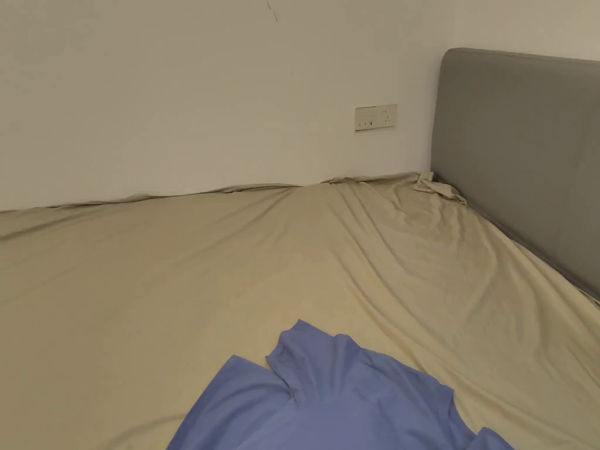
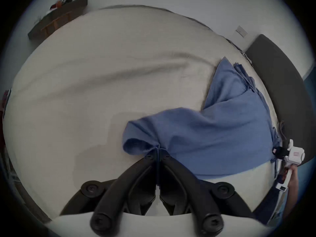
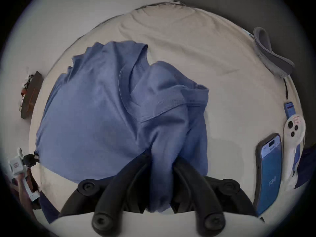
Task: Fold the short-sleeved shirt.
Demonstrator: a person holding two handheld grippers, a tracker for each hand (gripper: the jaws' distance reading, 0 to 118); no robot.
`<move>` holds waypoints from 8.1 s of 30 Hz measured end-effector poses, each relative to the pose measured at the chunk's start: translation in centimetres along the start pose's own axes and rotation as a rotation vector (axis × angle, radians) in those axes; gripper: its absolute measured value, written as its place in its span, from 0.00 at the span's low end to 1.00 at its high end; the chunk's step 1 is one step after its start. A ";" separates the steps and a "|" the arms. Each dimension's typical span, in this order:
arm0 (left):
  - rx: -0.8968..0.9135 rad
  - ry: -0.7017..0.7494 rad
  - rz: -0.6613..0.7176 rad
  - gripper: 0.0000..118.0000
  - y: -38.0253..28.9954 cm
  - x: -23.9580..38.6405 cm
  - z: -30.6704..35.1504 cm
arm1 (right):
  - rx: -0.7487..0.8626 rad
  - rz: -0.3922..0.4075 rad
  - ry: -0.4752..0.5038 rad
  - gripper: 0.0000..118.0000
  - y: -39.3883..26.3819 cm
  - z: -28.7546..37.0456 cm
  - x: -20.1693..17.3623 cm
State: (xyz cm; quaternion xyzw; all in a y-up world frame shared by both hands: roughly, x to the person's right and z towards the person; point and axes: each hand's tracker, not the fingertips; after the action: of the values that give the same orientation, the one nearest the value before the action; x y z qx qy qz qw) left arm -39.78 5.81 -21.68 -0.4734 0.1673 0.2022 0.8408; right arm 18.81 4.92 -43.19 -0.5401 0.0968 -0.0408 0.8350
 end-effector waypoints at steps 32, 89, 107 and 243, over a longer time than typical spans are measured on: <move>0.145 0.139 0.125 1.00 -0.6 2.2 0.2 | 0.525 0.203 0.162 0.02 -1.1 18.6 -9.6; 0.806 -0.289 0.218 0.02 27.5 11.2 27.9 | 1.019 0.442 -0.003 0.04 25.2 37.4 -15.4; 0.866 -0.178 0.240 0.02 37.1 9.2 32.9 | 0.927 0.375 -0.051 0.04 35.9 37.2 -21.7; 0.024 -0.285 0.496 0.07 1.4 0.7 9.2 | 0.144 -0.238 0.307 0.10 3.6 8.3 -0.5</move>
State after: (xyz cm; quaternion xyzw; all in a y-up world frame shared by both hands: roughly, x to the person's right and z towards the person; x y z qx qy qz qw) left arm -39.07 14.53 -18.49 -0.3750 0.1606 0.4642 0.7862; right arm 19.91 13.91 -43.12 -0.4742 0.1555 -0.2278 0.8361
